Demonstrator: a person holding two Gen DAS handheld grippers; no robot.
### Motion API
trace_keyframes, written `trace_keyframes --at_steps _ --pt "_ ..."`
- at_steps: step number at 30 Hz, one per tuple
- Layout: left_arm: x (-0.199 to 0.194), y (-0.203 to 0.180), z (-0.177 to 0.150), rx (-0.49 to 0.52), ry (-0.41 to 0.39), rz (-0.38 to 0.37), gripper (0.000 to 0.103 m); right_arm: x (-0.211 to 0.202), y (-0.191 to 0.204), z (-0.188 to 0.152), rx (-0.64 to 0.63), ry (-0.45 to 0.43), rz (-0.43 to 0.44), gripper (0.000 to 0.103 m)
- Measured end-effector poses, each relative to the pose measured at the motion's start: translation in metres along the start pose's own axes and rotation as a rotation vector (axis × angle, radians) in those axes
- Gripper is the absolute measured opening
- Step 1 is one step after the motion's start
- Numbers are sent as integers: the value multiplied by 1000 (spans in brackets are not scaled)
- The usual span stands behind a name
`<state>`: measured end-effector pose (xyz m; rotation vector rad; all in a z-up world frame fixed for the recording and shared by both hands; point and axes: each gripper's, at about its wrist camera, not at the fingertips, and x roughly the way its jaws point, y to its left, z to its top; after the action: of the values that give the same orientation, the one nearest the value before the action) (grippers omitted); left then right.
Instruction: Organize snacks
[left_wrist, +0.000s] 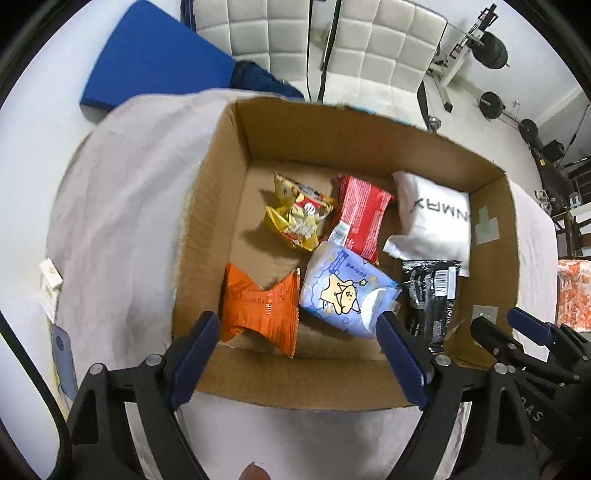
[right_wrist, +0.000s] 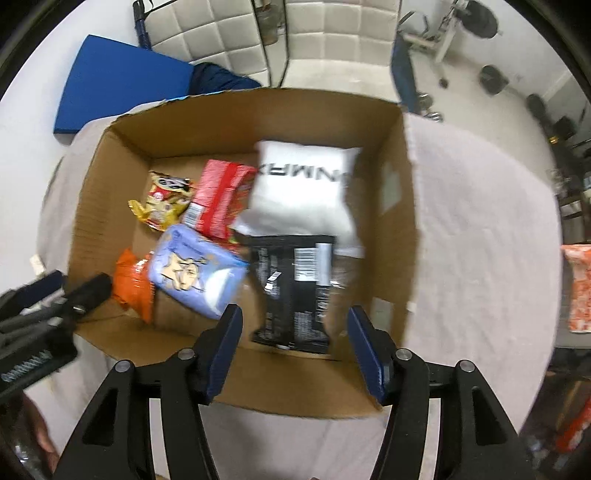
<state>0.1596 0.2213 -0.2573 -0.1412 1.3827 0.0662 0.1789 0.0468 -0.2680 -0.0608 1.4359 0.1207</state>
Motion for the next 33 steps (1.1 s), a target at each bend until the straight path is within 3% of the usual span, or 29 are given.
trace_keyframes --at_steps 2,4,6,9,11,13,26,33 --pt "-10 -2 -5 7 -27 11 94 -7 -4 -5 8 -10 -17 65" --pt "-18 -3 -8 7 -48 17 95 -13 -8 -8 17 -25 -30 85" --pt "-25 -4 -11 9 -65 27 96 -19 -12 -12 30 -42 -31 93" --pt "-35 -6 -15 16 -103 48 96 -24 -16 -16 47 -52 -42 95" --pt "-39 -7 -17 24 -115 57 97 -27 -17 -20 59 -60 -42 103" --pt "-41 -10 -19 34 -125 68 103 -30 -19 -22 67 -73 -50 103" --pt "-51 -20 -25 52 -153 80 103 -42 -25 -27 86 -99 -49 103" --pt "-80 -25 -33 43 -189 64 103 -69 -27 -34 92 -138 -30 103"
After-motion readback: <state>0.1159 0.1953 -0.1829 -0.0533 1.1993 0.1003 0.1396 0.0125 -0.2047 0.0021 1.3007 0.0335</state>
